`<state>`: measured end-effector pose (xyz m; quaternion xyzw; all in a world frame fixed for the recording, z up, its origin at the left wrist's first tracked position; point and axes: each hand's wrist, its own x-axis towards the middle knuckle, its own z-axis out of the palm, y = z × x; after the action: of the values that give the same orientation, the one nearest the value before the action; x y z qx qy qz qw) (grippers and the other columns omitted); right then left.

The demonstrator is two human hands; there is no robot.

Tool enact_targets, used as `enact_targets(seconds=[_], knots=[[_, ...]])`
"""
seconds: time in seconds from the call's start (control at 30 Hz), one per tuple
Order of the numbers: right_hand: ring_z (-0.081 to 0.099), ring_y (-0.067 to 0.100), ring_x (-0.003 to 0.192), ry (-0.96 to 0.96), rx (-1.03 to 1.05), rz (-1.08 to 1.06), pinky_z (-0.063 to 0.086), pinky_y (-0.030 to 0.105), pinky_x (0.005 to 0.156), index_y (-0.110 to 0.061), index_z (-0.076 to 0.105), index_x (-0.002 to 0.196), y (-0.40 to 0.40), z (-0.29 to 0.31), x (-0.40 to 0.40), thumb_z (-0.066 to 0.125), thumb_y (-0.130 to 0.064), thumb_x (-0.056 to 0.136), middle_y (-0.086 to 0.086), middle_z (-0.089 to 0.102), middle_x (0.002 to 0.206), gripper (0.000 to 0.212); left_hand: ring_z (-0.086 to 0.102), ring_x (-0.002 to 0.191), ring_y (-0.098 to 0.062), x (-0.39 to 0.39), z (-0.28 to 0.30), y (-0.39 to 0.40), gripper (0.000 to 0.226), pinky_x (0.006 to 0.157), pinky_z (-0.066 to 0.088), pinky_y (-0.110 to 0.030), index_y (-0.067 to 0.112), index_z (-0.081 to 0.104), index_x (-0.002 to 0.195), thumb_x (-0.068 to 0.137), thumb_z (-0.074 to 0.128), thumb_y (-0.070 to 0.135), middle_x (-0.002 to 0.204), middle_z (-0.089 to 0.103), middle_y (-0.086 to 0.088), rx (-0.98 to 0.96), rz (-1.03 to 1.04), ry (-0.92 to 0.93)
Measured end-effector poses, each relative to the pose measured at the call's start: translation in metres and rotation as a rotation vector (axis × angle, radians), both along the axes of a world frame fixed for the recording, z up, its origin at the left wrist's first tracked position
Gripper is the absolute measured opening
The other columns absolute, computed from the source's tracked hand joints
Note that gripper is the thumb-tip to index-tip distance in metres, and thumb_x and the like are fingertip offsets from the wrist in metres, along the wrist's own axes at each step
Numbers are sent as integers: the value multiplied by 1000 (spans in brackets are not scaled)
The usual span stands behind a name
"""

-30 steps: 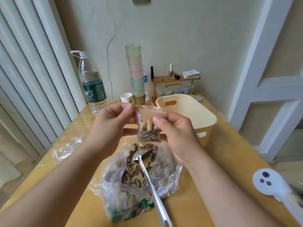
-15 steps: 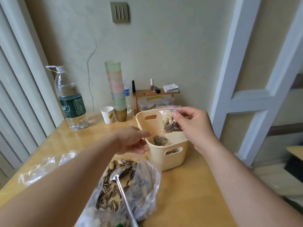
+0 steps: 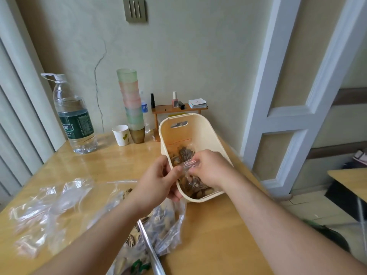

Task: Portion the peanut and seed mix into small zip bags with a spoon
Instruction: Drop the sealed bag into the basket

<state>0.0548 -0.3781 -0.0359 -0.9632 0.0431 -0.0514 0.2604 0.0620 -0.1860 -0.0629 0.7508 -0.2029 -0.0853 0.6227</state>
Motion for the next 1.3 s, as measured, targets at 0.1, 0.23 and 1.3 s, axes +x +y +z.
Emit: enact_targets(seconds=[0.1, 0.23, 1.3], knots=[[68, 20, 83, 52, 49, -3, 60, 41, 77, -32, 59, 99, 6, -11, 1, 80, -46, 86, -5, 66, 94, 28, 70, 63, -37, -8, -1, 2, 31, 58, 60, -43, -1, 50, 112, 105, 60, 28, 77, 62, -26, 0, -42, -14], [63, 22, 81, -17, -14, -45, 50, 36, 68, -29, 46, 87, 6, -17, -2, 81, -39, 87, -4, 61, 90, 36, 69, 64, -37, -13, 0, 4, 24, 58, 61, -46, 4, 50, 107, 106, 59, 26, 86, 57, -35, -10, -58, -28], [65, 18, 94, -63, -128, 112, 51, 29, 81, -35, 77, 110, 15, 17, -21, 54, -23, 102, -5, 71, 108, 28, 64, 56, -19, 9, 8, 0, 26, 52, 57, -35, 3, 48, 105, 108, 57, 28, 75, 60, -14, -16, 109, 93]])
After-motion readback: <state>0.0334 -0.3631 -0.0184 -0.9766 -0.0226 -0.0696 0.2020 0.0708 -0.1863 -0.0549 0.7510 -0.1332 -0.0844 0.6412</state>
